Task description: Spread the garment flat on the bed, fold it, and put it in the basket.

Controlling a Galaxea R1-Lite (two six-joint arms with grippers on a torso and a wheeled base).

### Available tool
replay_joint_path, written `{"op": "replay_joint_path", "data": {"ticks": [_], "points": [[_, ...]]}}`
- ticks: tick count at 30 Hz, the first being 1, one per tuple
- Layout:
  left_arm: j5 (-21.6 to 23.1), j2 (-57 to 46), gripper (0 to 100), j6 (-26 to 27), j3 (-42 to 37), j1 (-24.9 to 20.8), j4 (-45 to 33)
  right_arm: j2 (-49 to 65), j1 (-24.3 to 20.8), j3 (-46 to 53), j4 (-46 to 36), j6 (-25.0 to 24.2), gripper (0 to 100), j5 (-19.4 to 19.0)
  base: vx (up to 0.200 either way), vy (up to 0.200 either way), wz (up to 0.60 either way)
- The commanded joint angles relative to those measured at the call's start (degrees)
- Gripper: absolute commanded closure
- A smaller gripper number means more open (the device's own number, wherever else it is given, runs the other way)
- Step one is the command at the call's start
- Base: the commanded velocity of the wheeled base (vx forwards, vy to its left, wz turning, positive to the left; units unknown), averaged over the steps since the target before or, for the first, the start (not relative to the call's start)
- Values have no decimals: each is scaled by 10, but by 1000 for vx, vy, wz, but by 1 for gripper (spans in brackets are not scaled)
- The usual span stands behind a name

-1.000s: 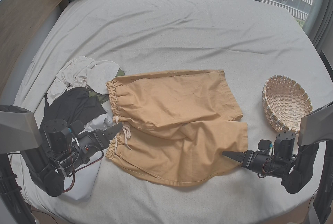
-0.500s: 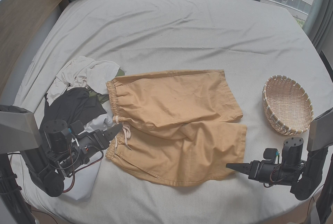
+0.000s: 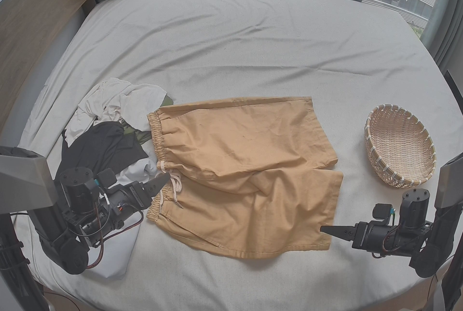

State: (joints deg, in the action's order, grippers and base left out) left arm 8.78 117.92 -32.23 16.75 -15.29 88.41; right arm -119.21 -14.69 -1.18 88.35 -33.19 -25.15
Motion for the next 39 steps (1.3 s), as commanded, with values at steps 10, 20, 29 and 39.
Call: {"op": "replay_joint_path", "data": {"ticks": [10,20,29,39], "points": [[5,18,0,-3,-63,10,0,-27,11,12,0,23,0,20,0,0,0],[12,66,0,-6,-88,18,0,-13,11,12,0,21,0,22,0,0,0],[33,86,0,-36,-59,18,0,6,11,12,0,19,0,26,0,0,0],[30,118,0,-36,-27,20,0,13,9,12,0,18,0,27,0,0,0]]}}
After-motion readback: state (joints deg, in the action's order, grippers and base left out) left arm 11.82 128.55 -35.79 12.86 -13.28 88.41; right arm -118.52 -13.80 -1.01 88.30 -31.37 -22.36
